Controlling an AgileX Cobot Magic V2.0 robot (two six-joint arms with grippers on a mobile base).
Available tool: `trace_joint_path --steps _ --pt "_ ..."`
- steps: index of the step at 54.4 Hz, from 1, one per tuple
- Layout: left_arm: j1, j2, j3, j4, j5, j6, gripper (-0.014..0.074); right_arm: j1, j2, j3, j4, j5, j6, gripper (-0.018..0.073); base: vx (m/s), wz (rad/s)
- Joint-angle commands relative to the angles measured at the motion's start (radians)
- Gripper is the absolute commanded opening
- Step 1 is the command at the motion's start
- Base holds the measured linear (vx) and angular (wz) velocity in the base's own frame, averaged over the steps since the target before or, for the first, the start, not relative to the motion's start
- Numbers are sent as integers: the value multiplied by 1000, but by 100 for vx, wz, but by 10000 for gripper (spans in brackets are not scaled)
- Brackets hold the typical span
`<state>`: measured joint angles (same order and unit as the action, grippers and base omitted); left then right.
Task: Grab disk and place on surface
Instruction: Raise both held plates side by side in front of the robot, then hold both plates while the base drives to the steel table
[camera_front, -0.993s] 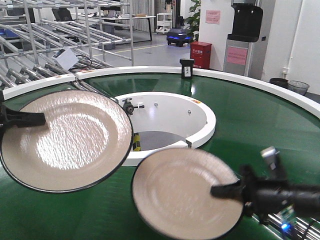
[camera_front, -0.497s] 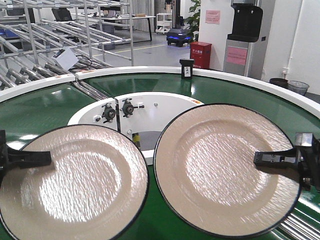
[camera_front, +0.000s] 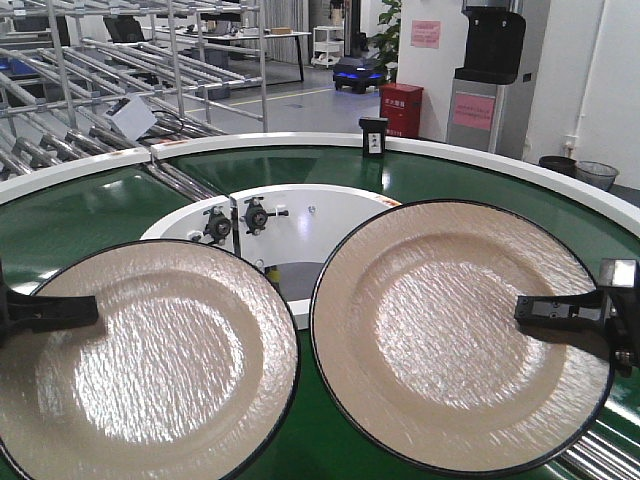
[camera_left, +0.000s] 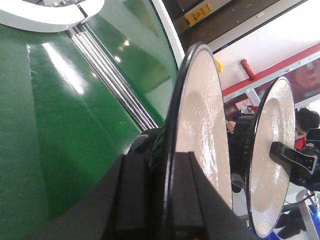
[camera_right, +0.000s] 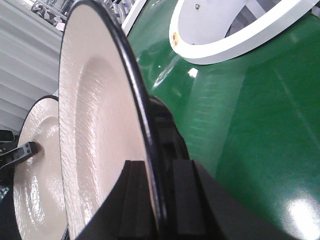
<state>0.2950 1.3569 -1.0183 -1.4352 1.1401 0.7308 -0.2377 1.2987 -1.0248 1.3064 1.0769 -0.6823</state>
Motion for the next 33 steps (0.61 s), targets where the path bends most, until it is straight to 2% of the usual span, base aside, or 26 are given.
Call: trace_joint_path --steps 1,33 --pt "-2 -37 -34 -137 31 -10 -4 -4 -36 -35 128 11 4 -9 0 0" --pt "-2 -37 -34 -137 31 -10 -4 -4 -34 -35 136 2 4 -9 -2 -6"
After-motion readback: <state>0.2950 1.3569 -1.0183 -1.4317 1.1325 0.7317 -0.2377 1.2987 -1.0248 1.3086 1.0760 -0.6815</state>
